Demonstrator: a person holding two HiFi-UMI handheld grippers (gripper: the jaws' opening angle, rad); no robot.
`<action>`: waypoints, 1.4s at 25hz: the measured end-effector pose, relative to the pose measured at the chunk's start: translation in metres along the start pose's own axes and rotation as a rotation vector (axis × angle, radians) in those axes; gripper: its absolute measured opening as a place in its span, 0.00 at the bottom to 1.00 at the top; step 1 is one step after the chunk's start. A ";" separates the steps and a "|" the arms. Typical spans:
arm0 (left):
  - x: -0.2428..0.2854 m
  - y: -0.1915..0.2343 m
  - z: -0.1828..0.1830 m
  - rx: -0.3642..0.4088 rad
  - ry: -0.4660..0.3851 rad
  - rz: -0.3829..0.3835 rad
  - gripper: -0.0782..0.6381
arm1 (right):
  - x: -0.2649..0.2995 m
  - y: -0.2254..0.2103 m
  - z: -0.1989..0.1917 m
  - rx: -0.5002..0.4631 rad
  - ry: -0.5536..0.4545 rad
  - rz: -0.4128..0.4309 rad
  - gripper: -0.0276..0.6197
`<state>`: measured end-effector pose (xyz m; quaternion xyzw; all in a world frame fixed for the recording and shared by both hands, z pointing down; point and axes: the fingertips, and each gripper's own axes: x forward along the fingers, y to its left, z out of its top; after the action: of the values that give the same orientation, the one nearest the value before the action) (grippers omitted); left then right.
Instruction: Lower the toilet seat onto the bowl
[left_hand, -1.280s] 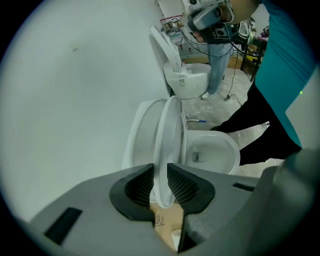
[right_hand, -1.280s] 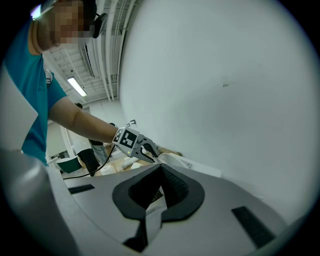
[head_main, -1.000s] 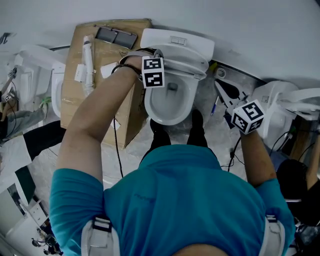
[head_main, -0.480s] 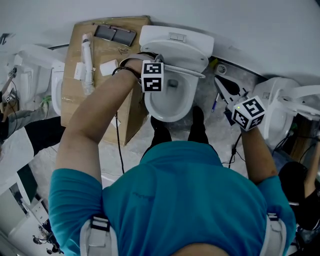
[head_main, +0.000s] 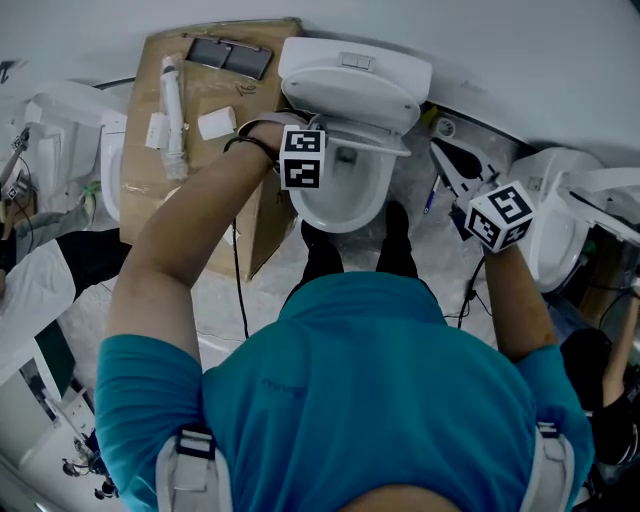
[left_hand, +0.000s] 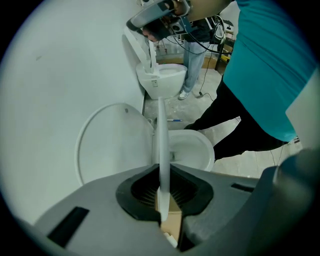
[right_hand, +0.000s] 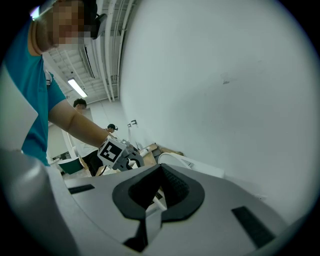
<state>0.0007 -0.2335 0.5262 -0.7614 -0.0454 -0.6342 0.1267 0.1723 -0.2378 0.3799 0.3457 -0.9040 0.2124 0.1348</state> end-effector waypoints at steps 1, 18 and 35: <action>0.002 -0.005 0.000 0.002 -0.001 -0.011 0.17 | 0.001 0.000 -0.001 0.001 0.001 0.002 0.03; 0.021 -0.082 -0.002 0.024 0.025 -0.297 0.23 | 0.006 0.004 -0.012 0.019 0.018 0.020 0.03; 0.049 -0.158 -0.011 0.080 0.093 -0.688 0.37 | 0.000 -0.011 -0.040 0.072 0.052 0.006 0.03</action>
<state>-0.0364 -0.0882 0.5968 -0.6663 -0.3186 -0.6713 -0.0628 0.1835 -0.2258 0.4180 0.3420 -0.8931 0.2539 0.1450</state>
